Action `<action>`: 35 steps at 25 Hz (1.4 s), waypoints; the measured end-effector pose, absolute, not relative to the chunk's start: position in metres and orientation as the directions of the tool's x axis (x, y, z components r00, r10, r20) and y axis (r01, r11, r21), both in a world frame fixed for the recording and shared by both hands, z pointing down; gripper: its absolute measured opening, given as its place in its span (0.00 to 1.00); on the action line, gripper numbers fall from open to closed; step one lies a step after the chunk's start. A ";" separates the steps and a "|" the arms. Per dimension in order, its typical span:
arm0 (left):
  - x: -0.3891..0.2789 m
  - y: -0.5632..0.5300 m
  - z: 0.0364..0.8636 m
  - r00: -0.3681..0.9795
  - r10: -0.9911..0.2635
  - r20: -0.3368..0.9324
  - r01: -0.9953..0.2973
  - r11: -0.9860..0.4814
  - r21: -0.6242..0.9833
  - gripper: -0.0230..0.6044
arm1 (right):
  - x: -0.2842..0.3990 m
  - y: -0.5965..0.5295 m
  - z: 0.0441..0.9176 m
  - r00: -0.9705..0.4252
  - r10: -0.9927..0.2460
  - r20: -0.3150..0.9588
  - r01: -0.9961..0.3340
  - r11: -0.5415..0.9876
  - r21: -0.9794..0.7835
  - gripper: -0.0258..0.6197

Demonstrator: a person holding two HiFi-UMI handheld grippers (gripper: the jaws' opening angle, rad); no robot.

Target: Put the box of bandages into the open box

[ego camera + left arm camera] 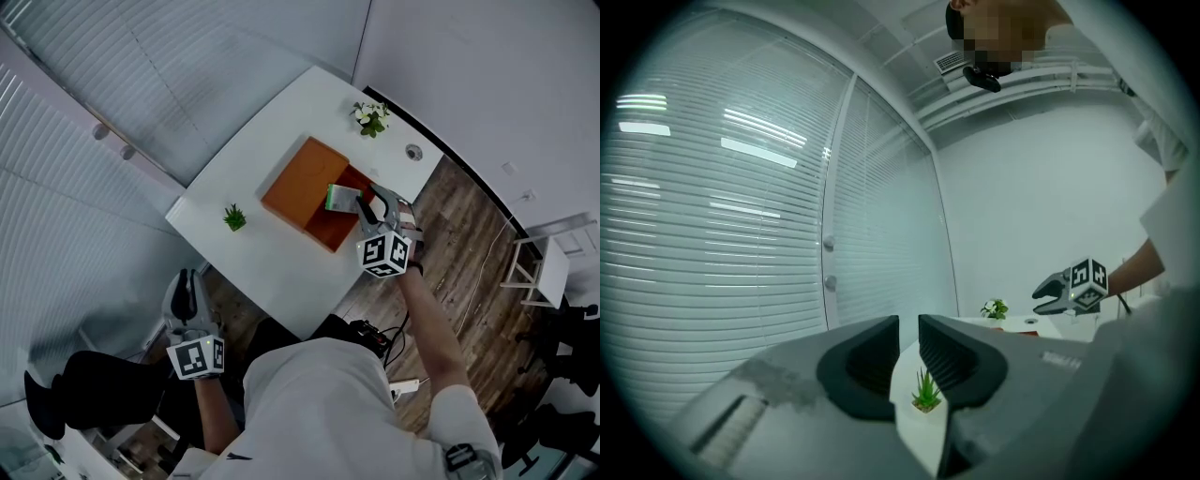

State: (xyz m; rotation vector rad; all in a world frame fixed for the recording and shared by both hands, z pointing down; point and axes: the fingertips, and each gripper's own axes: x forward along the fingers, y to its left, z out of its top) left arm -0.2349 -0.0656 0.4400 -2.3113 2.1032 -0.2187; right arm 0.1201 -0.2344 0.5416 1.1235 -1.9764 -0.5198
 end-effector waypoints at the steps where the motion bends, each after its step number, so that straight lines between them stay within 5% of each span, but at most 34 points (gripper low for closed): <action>1: -0.234 -0.066 0.440 0.091 -0.991 0.095 -0.990 -0.100 -0.099 0.16 | 0.125 -0.232 0.534 -0.308 -0.853 0.421 -0.606 0.517 0.605 0.31; 4: -0.230 -0.065 0.441 0.097 -0.991 0.090 -0.990 -0.105 -0.092 0.16 | 0.138 -0.213 0.504 -0.358 -0.867 0.346 -0.790 0.479 0.382 0.27; 8: -0.225 -0.065 0.440 0.105 -0.991 0.078 -0.989 -0.112 -0.091 0.16 | 0.153 -0.170 0.463 -0.405 -0.893 0.196 -0.876 0.441 0.197 0.04; 17: -0.223 -0.059 0.435 0.099 -0.994 0.049 -0.992 -0.102 -0.078 0.16 | 0.189 -0.080 0.396 -0.304 -0.952 -0.026 -0.952 0.303 0.044 0.04; 35: -0.224 -0.059 0.426 0.091 -0.995 0.040 -0.987 -0.095 -0.127 0.16 | 0.199 -0.077 0.394 -0.330 -0.943 0.032 -0.941 0.331 0.066 0.04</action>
